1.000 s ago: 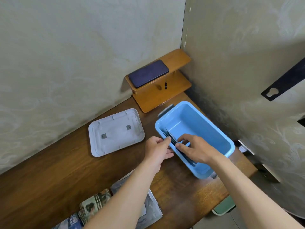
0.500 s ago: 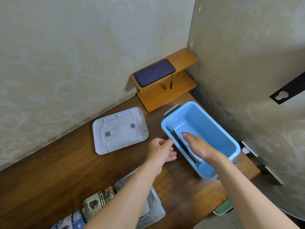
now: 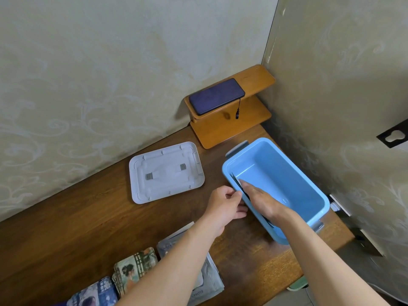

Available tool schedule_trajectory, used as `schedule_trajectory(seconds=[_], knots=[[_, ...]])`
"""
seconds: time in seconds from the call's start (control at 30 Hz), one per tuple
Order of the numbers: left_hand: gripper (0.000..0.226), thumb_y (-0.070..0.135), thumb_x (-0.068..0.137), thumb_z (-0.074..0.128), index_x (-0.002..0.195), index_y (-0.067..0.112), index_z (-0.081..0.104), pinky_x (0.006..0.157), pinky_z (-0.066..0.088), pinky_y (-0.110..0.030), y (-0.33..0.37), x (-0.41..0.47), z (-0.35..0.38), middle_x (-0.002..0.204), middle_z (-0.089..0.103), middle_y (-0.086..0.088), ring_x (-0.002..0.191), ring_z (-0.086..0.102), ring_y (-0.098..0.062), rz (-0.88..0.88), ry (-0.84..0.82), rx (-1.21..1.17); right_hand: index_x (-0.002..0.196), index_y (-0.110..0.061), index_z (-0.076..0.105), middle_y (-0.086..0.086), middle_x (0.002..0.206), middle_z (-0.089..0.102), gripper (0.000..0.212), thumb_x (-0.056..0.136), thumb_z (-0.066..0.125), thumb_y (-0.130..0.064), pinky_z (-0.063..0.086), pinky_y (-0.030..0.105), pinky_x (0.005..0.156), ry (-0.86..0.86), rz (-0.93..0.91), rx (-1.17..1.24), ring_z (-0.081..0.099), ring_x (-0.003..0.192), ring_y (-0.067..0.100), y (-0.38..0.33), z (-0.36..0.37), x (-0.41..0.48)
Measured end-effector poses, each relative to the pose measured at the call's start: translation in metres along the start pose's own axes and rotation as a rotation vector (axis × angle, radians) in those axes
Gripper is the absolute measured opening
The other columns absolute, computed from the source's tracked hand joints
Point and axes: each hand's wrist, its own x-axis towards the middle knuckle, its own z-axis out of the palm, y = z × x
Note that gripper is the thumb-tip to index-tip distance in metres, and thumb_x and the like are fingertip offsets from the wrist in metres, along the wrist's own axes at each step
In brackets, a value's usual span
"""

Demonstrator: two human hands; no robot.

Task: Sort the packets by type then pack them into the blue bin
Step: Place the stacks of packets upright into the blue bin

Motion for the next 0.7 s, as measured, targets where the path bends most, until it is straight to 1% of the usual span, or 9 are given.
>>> schedule_trajectory(seconds=[0.13,0.2,0.33,0.5,0.57,0.63,0.7], knots=[[0.021,0.021,0.103,0.061,0.122,0.012,0.063,0.081,0.065,-0.037,0.0,0.0,-0.002,0.108,0.074,-0.009,0.087,0.078,-0.018,-0.008,-0.001,-0.007,0.157,-0.034,0.034,-0.007,0.163,0.031,0.054,0.108,0.023,-0.053,0.019,0.033,0.12,0.005,0.002,0.039,0.03,0.149,0.014,-0.002,-0.002,-0.003],[0.021,0.023,0.103,0.062,0.121,0.011,0.063,0.081,0.065,-0.037,0.0,-0.001,-0.005,0.107,0.074,-0.011,0.085,0.079,-0.019,-0.013,0.002,-0.012,0.157,-0.035,0.032,-0.008,0.165,0.027,0.053,0.108,0.024,-0.052,0.017,0.034,0.121,0.025,0.001,0.063,0.026,0.151,0.014,0.0,-0.005,-0.004],[0.016,0.017,0.104,0.054,0.116,0.009,0.062,0.08,0.065,-0.037,0.0,-0.002,-0.015,0.104,0.073,-0.015,0.085,0.078,-0.023,-0.018,0.028,-0.008,0.157,-0.042,0.028,-0.008,0.165,0.027,0.054,0.106,0.022,-0.057,0.02,0.04,0.124,0.03,0.002,0.071,0.03,0.15,0.018,0.004,-0.009,-0.008],[0.015,0.016,0.104,0.054,0.115,0.01,0.063,0.079,0.065,-0.034,-0.001,-0.004,-0.033,0.103,0.073,-0.013,0.086,0.078,-0.021,-0.018,0.066,0.001,0.156,-0.04,0.032,-0.008,0.164,0.03,0.055,0.105,0.022,-0.058,0.021,0.04,0.124,0.056,0.004,0.06,0.033,0.149,0.018,0.002,-0.012,-0.01],[0.014,0.016,0.104,0.055,0.114,0.012,0.063,0.078,0.065,-0.032,-0.001,-0.007,-0.041,0.103,0.074,-0.011,0.085,0.078,-0.019,-0.016,0.089,0.002,0.156,-0.041,0.032,-0.009,0.164,0.03,0.056,0.104,0.022,-0.061,0.02,0.042,0.125,0.07,0.004,0.045,0.031,0.15,0.016,0.0,-0.014,-0.011],[0.013,0.017,0.105,0.054,0.113,0.013,0.064,0.077,0.064,-0.031,-0.002,-0.01,-0.053,0.103,0.074,-0.01,0.084,0.078,-0.018,-0.012,0.119,0.006,0.156,-0.039,0.031,-0.01,0.165,0.028,0.057,0.104,0.022,-0.061,0.019,0.041,0.125,0.093,-0.017,0.024,0.028,0.151,0.015,-0.003,-0.015,-0.015],[0.013,0.015,0.105,0.054,0.113,0.012,0.064,0.078,0.065,-0.032,-0.004,-0.016,-0.069,0.102,0.074,-0.011,0.084,0.078,-0.019,-0.014,0.165,-0.016,0.158,-0.034,0.031,-0.009,0.165,0.027,0.059,0.105,0.023,-0.059,0.017,0.04,0.126,0.137,-0.07,-0.018,0.026,0.152,0.014,-0.012,-0.017,-0.024]])
